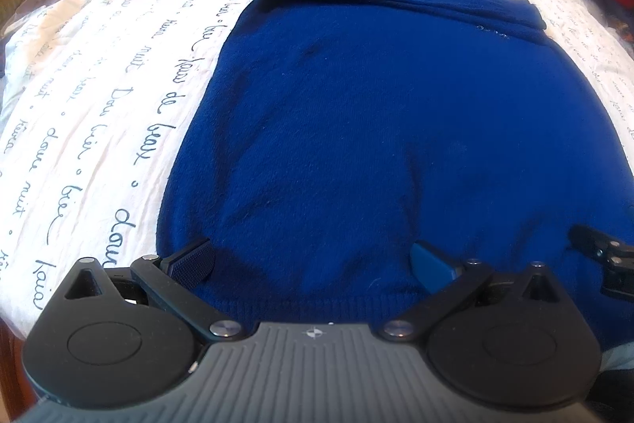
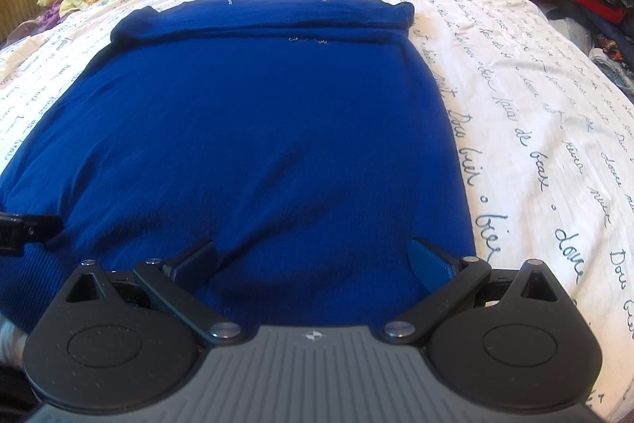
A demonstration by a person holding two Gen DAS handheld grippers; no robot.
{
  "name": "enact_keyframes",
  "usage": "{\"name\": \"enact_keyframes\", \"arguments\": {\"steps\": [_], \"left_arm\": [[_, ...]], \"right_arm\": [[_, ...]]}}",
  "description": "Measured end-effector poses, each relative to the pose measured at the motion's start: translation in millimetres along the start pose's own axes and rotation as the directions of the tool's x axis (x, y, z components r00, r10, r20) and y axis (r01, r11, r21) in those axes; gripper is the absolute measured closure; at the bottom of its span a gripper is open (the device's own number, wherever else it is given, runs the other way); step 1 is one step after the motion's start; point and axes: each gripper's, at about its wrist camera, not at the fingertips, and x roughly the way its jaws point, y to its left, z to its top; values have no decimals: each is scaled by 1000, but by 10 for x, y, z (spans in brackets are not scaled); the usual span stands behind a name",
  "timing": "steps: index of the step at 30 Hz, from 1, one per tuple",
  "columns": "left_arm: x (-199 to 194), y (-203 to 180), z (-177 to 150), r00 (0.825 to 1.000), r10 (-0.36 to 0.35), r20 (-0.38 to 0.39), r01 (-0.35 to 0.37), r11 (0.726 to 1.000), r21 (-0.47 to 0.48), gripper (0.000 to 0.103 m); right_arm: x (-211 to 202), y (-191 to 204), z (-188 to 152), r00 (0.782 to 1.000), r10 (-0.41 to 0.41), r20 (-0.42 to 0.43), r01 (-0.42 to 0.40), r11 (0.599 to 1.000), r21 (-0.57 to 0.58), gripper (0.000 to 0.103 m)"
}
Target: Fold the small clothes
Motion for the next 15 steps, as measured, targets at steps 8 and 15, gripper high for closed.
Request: {"name": "enact_keyframes", "arguments": {"steps": [8, 15], "left_arm": [[-30, 64, -25, 1000, -22, -3, 22, 1000, 0, 0], [-258, 651, -256, 987, -143, 68, 151, 980, -132, 0]], "right_arm": [[-76, 29, -77, 1000, 12, -21, -13, 999, -42, 0], [-286, -410, -60, 974, 221, -49, -218, 974, 67, 0]]}}
